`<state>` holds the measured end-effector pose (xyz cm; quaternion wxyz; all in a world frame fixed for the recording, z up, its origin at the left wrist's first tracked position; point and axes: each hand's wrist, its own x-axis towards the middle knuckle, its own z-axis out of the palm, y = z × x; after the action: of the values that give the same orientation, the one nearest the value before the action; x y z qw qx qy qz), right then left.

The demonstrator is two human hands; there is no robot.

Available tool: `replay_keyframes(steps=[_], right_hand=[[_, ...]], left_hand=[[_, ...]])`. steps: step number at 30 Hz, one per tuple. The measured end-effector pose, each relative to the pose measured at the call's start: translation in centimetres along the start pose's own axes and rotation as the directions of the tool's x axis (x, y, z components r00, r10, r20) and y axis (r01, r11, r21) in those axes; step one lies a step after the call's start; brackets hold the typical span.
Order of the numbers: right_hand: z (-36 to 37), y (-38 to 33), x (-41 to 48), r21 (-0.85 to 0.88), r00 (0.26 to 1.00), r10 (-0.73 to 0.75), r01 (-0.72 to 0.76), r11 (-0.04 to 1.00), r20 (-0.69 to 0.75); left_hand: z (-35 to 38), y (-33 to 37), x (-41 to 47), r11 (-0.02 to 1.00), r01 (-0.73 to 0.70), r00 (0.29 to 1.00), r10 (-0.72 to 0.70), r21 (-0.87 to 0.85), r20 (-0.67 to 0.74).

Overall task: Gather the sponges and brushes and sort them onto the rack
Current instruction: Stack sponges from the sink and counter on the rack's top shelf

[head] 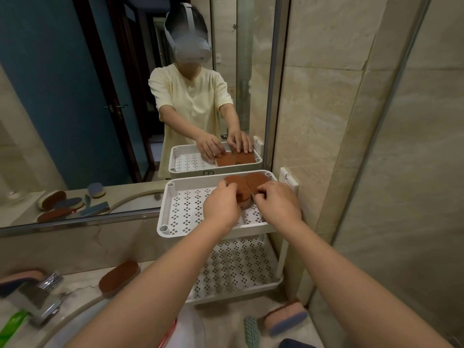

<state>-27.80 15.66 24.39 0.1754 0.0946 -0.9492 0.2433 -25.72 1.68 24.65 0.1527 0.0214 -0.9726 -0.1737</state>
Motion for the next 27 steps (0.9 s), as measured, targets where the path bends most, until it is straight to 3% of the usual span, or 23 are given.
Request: replay_keyframes(steps=[7,9,11,13,16,21,24,27], right_hand=[[-0.4,0.2,-2.0,0.139,0.996,-0.083,0.079,0.987,0.027],[-0.3,0.4,-3.3,0.189,0.998,-0.06,0.066,0.98,-0.036],[-0.4,0.6,-4.9,0.273,0.993,-0.005,0.037,0.961,-0.117],[-0.5,0.8,-7.2,0.358,0.972,0.053,0.033,0.933,-0.228],[-0.2,1.5,-11.2,0.411,0.93,0.053,0.109,0.905,-0.363],[1.0,3.7,-16.7,0.381,0.971,0.123,-0.036,0.924,-0.207],[2.3,5.2,-19.7,0.312,0.979,0.198,-0.171,0.935,-0.058],[3.4,6.8,-22.6,0.251,0.955,0.275,-0.295,0.922,0.112]], left_hand=[[-1.1,-0.4,-1.4,0.997,-0.058,0.971,0.069,-0.055,0.231],[-1.2,-0.1,-2.6,0.991,-0.078,0.985,0.093,-0.108,0.146],[-1.2,0.1,-4.5,0.947,-0.145,0.989,0.133,-0.286,-0.061],[-0.9,0.4,-7.1,0.832,-0.226,0.967,0.13,-0.507,-0.218],[0.3,0.5,-11.2,0.696,-0.322,0.943,0.173,-0.641,-0.286],[3.8,-0.3,-15.9,0.639,-0.231,0.966,0.239,-0.734,-0.095],[6.5,-0.5,-17.6,0.654,-0.072,0.973,0.212,-0.753,0.092],[8.9,-0.2,-19.1,0.663,0.119,0.926,0.194,-0.739,0.324]])
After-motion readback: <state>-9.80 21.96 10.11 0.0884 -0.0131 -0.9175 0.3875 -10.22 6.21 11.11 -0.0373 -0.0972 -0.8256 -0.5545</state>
